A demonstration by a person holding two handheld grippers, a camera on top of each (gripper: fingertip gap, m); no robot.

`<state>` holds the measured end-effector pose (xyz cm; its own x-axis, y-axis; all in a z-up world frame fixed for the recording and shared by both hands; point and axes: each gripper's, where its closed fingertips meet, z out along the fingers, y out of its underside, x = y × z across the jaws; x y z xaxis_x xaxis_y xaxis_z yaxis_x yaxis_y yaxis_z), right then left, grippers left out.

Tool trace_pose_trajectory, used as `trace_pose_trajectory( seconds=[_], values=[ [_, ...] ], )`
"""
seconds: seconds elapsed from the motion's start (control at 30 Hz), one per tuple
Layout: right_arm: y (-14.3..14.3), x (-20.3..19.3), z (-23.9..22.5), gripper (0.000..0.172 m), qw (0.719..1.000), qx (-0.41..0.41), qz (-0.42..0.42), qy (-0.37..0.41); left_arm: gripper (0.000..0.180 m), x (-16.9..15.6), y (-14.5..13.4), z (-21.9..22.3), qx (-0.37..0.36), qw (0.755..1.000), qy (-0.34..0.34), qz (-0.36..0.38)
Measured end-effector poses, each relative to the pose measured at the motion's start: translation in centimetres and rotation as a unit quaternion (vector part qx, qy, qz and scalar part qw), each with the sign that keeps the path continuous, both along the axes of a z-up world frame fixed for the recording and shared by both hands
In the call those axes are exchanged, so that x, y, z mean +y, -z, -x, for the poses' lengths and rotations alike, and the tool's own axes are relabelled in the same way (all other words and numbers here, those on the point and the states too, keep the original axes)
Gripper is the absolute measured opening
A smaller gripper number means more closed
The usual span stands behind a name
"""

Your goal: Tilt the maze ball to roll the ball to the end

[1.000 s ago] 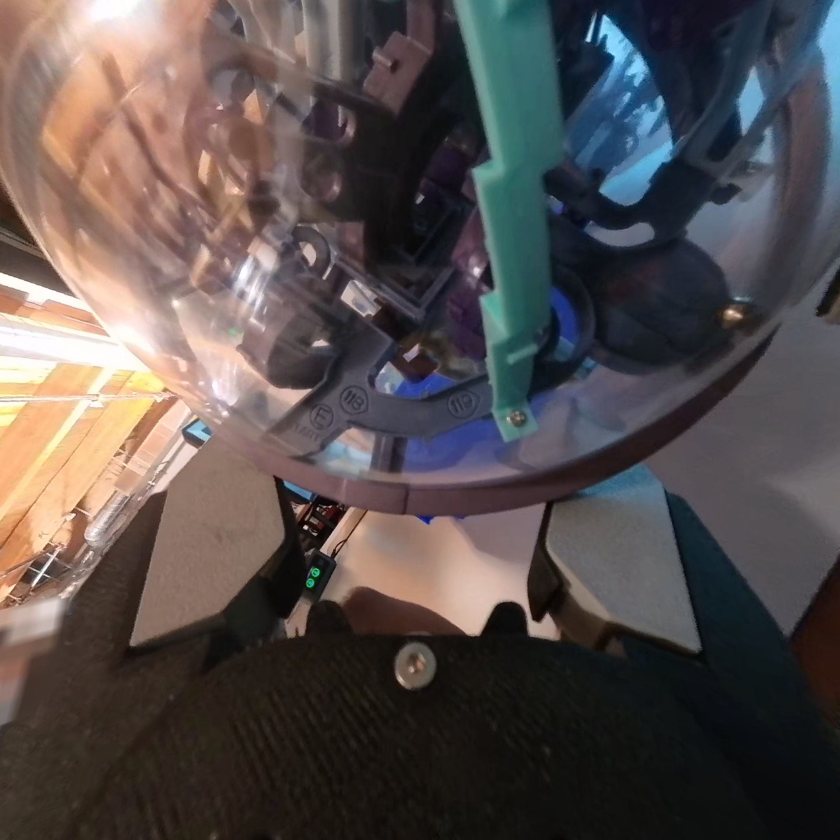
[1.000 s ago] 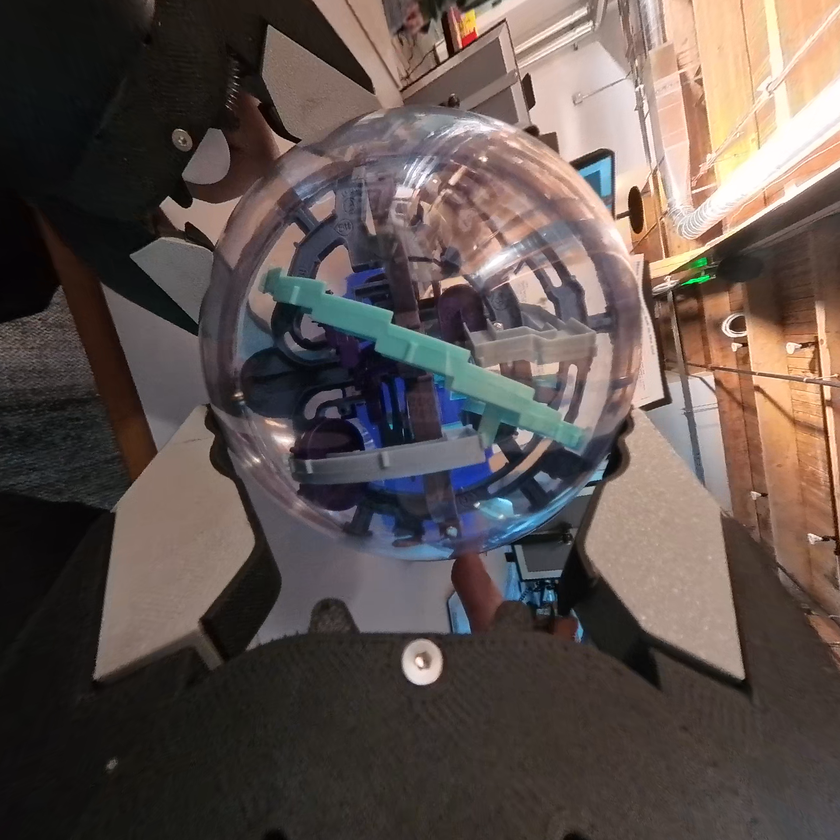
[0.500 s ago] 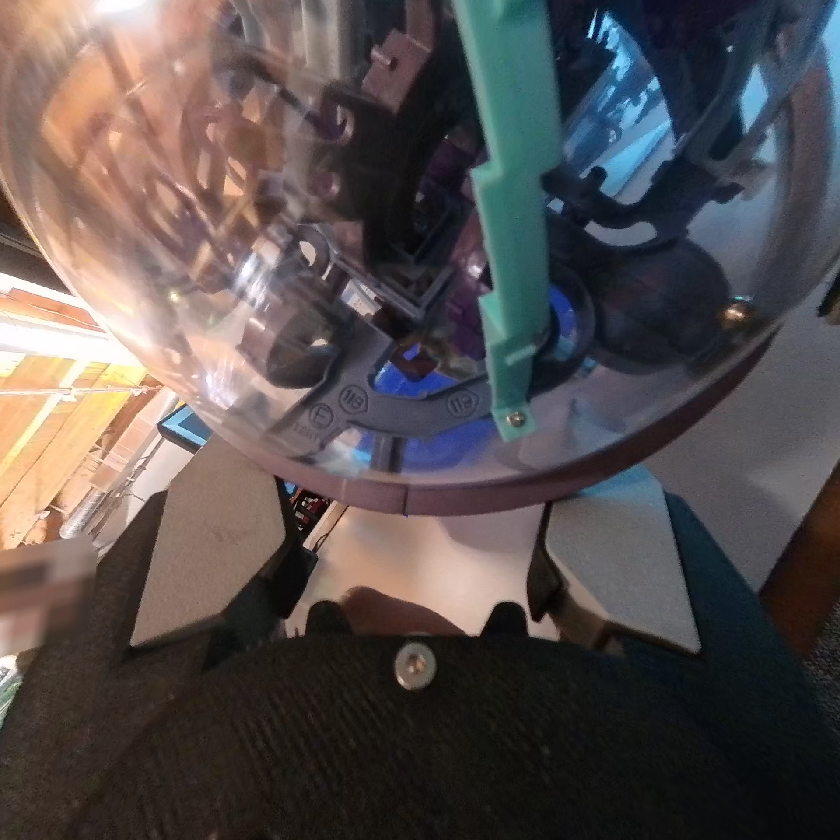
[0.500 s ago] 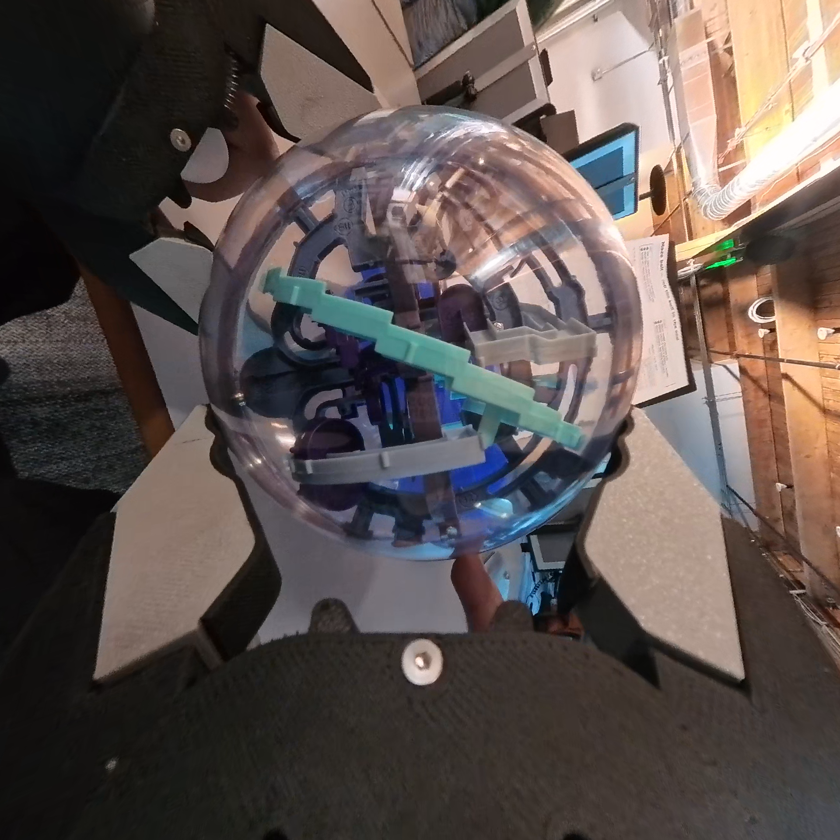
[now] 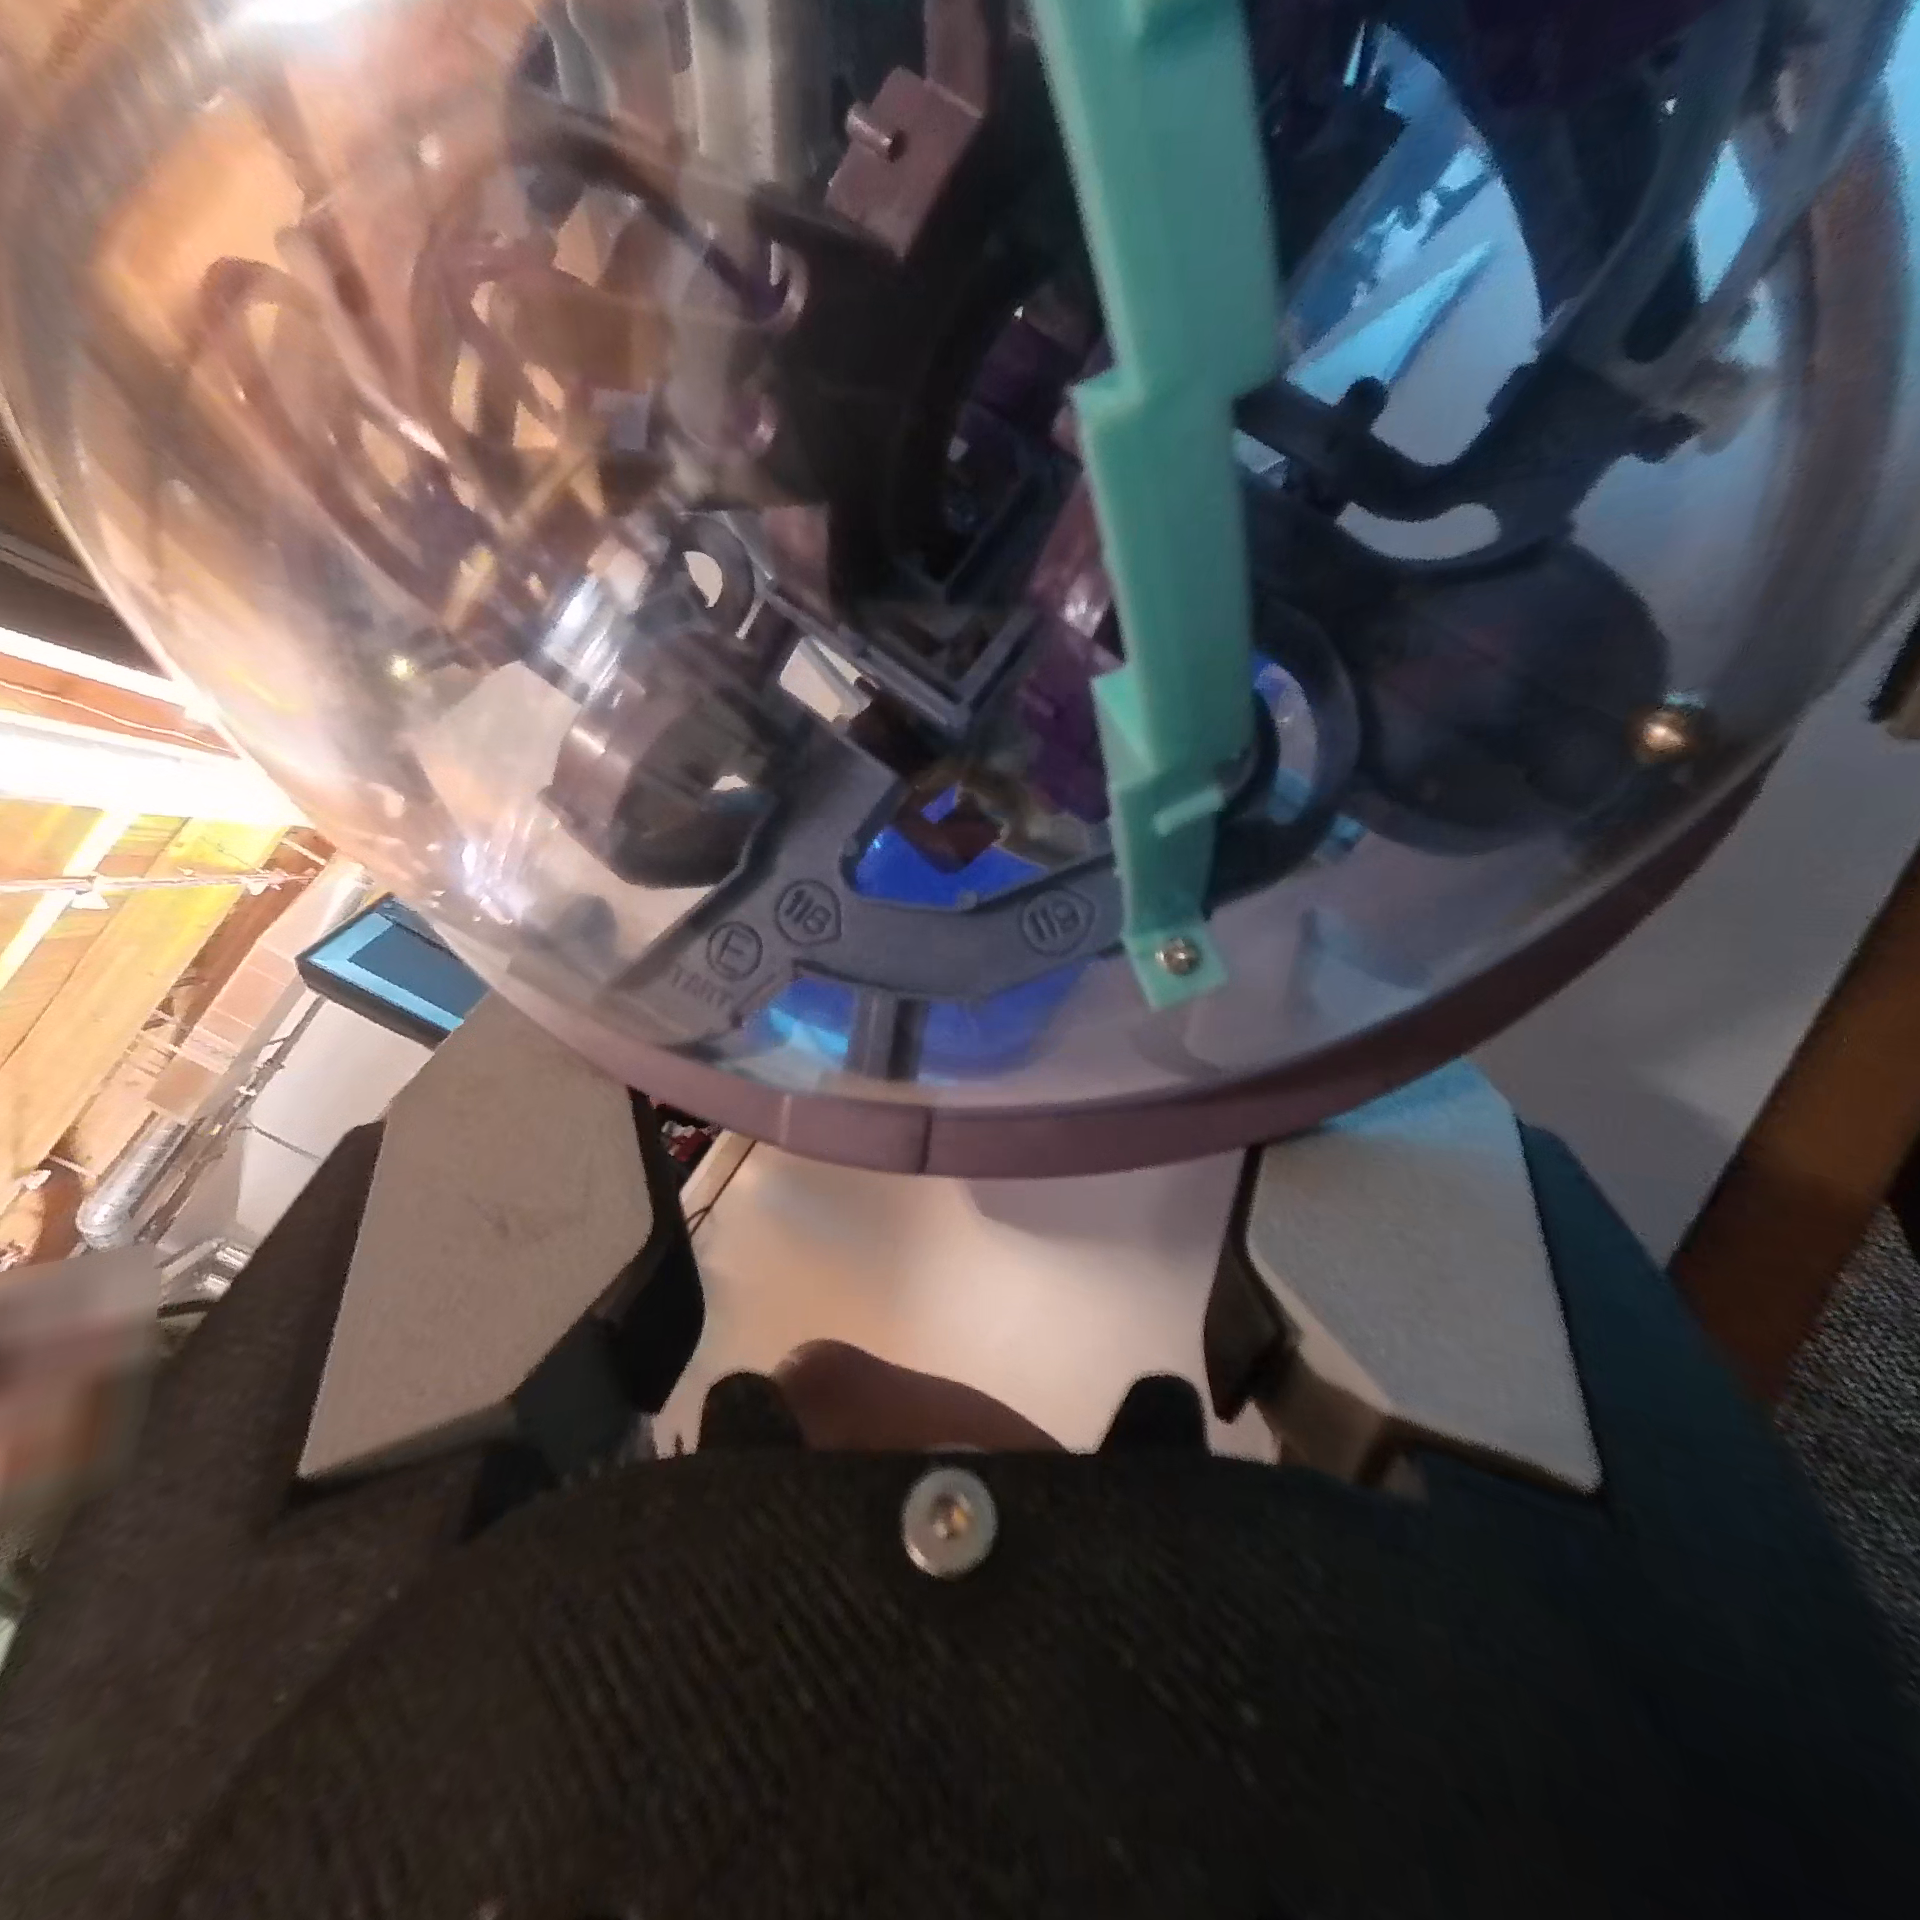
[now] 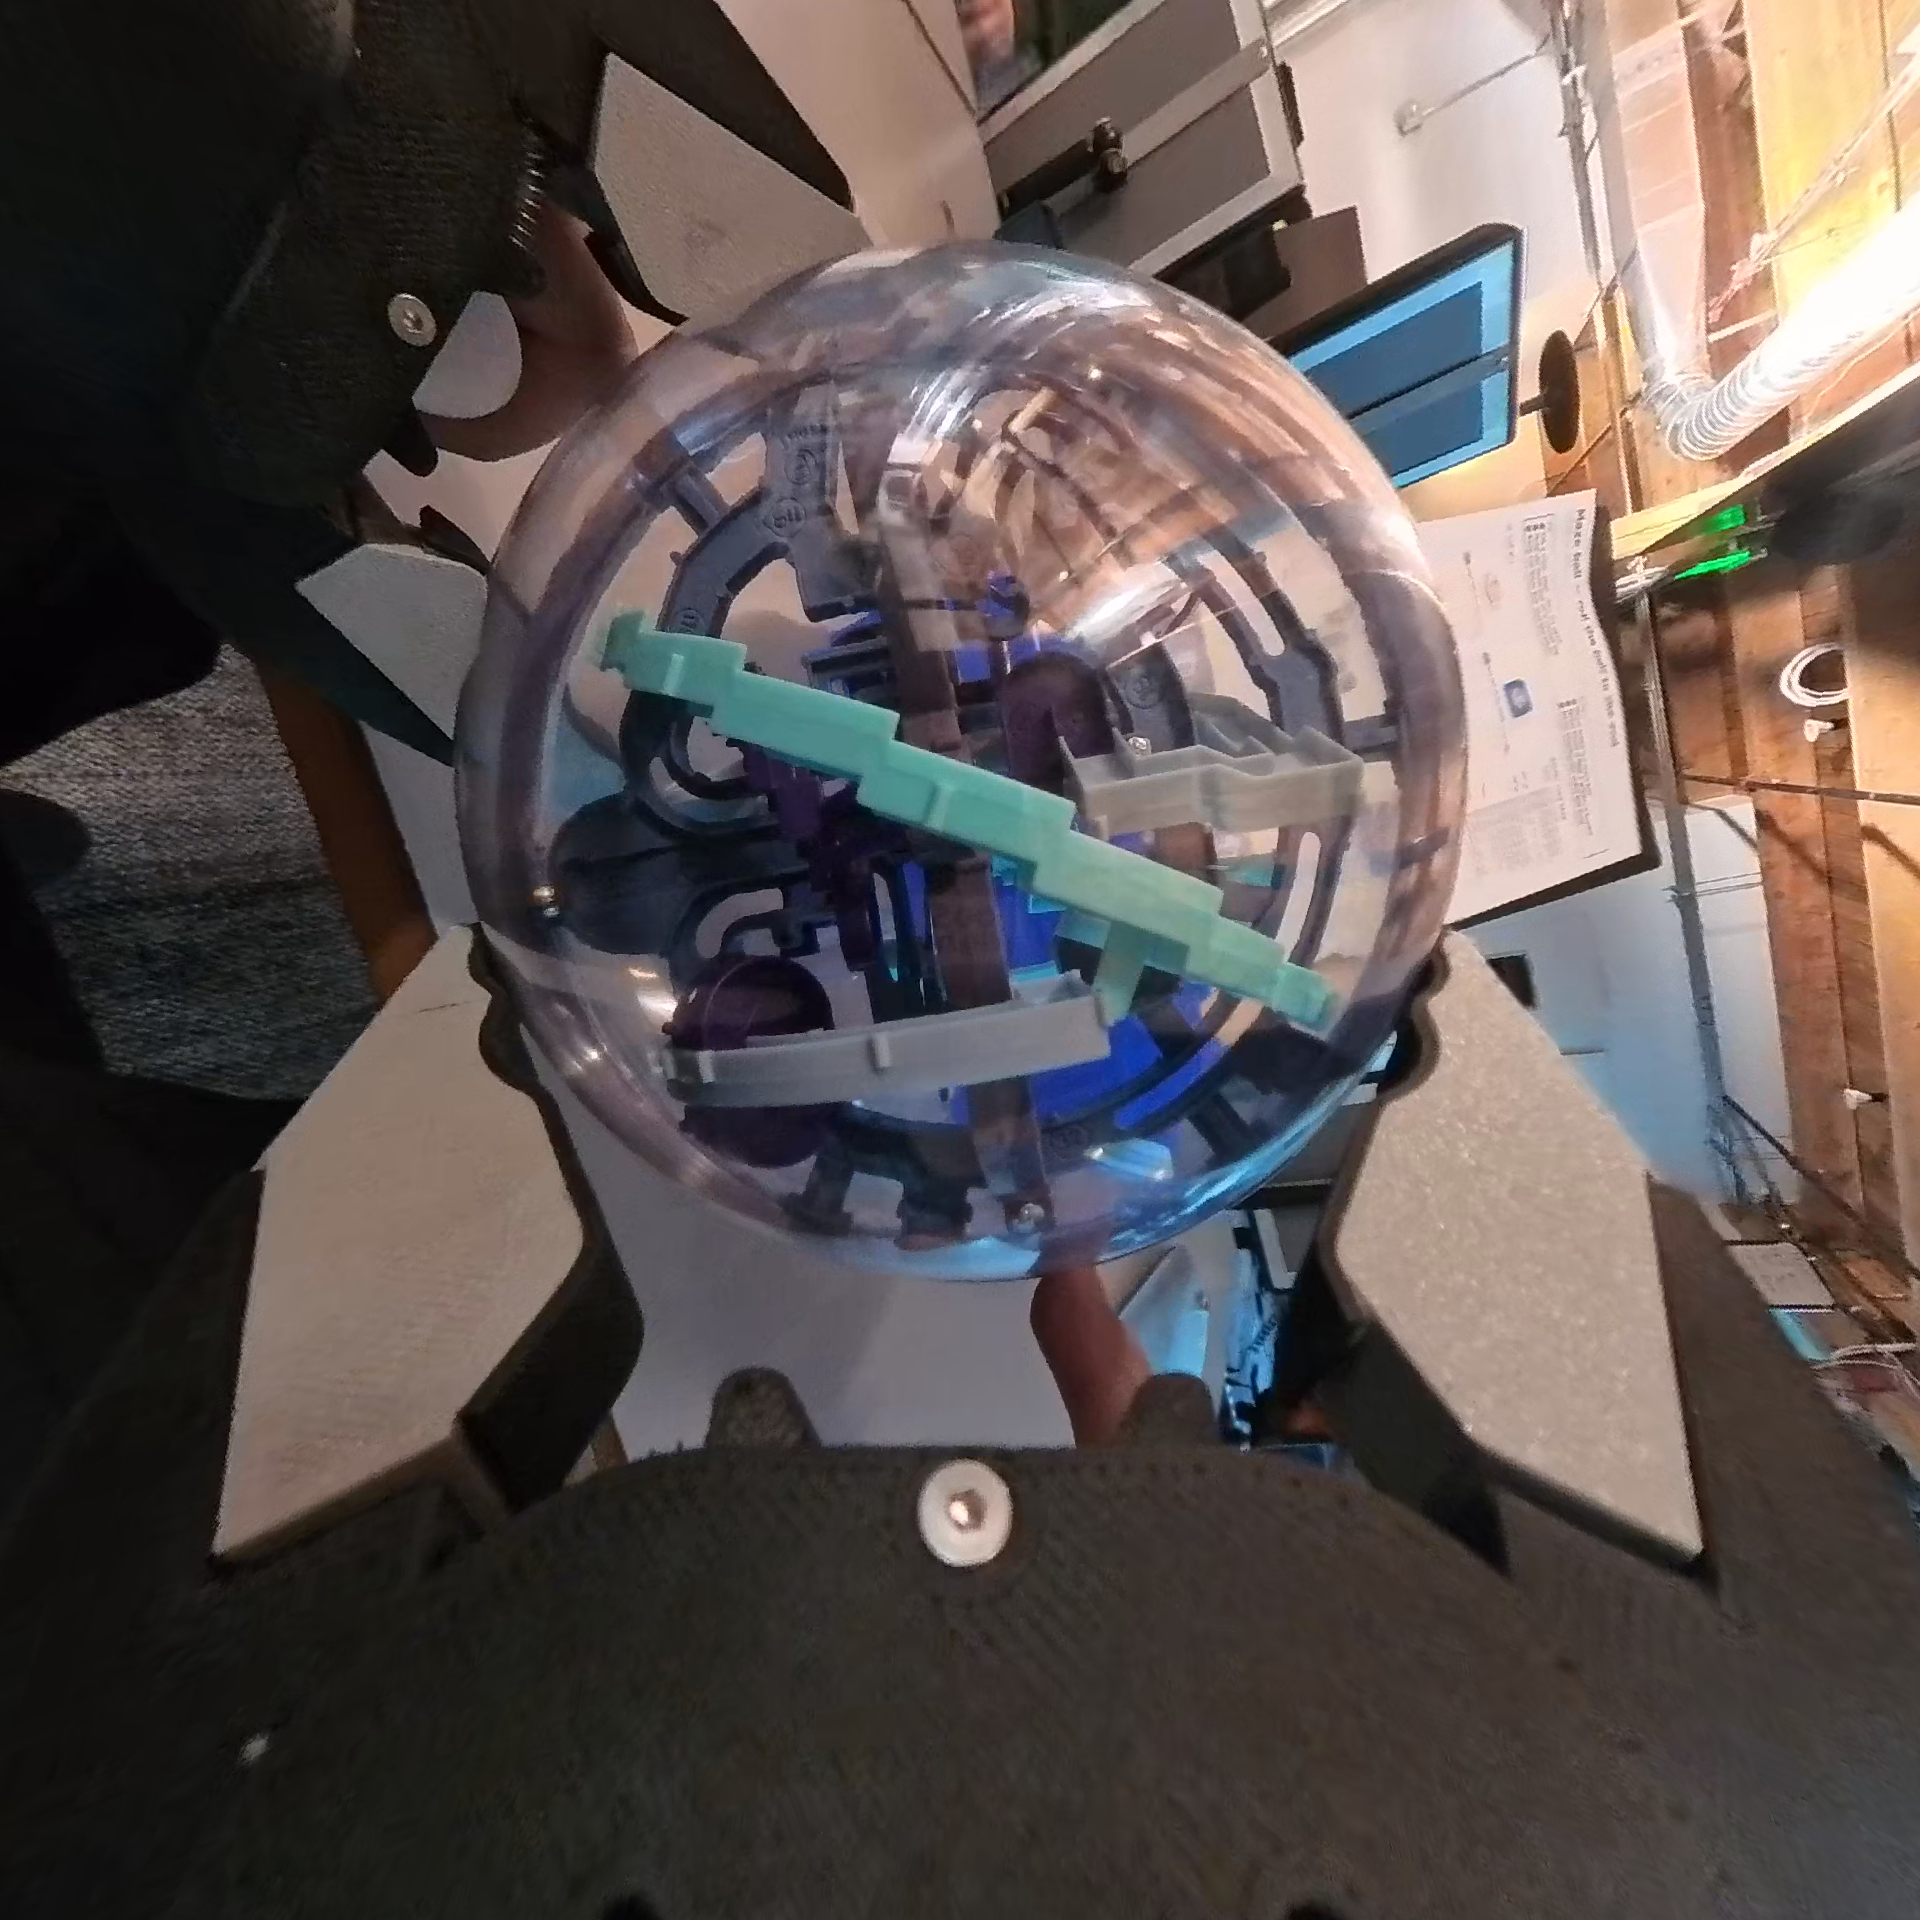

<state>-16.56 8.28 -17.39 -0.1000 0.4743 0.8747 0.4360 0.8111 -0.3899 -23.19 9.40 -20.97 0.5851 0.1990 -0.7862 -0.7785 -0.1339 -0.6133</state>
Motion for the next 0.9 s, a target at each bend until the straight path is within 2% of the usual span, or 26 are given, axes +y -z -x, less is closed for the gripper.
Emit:
trace_pose_trajectory(
  seconds=[0.03,0.9],
  values=[
    [0.1,0.0,0.0,0.159,1.0,-0.001,0.002,0.0,0.123,0.0,0.1,-0.1,0.0,1.0,0.0,0.001],
    [1.7,0.8,-0.6,0.158,0.999,-0.027,0.036,0.016,0.123,0.6,2.2,-0.6,-0.022,0.999,0.007,0.038]
  ],
)
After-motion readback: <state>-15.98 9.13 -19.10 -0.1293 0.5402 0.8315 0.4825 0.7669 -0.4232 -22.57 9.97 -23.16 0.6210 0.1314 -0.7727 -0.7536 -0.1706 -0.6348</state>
